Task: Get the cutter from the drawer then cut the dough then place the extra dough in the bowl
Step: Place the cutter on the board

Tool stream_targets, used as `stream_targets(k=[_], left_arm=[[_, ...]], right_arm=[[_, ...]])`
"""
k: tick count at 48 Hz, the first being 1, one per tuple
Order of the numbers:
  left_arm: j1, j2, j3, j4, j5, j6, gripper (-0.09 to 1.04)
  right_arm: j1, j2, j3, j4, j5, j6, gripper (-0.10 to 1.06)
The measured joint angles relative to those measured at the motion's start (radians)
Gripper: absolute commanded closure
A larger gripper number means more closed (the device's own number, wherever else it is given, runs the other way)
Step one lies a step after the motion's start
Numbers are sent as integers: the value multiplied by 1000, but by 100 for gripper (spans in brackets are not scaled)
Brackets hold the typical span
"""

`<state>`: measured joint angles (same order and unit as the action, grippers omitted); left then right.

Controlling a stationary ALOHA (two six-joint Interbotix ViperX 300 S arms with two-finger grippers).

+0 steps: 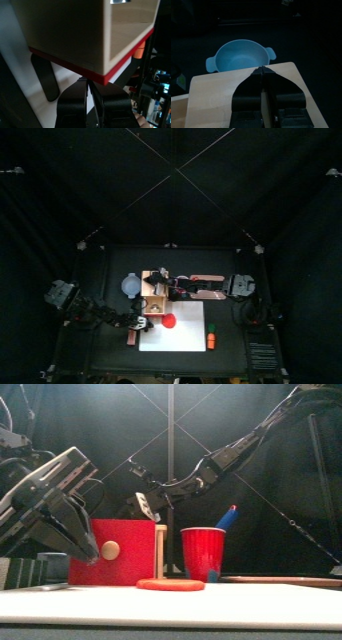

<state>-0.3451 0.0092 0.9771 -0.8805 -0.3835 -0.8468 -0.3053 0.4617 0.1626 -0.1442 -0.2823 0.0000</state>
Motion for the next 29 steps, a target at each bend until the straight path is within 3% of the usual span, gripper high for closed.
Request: stream_targets(k=[14, 29], left_arm=[[-5, -149, 67, 51, 6, 2, 47], [44, -365, 190, 282, -75, 60, 48]], right_arm=[[0, 0, -2, 0, 2, -2, 93], [0, -3, -11, 0, 8, 3, 93]])
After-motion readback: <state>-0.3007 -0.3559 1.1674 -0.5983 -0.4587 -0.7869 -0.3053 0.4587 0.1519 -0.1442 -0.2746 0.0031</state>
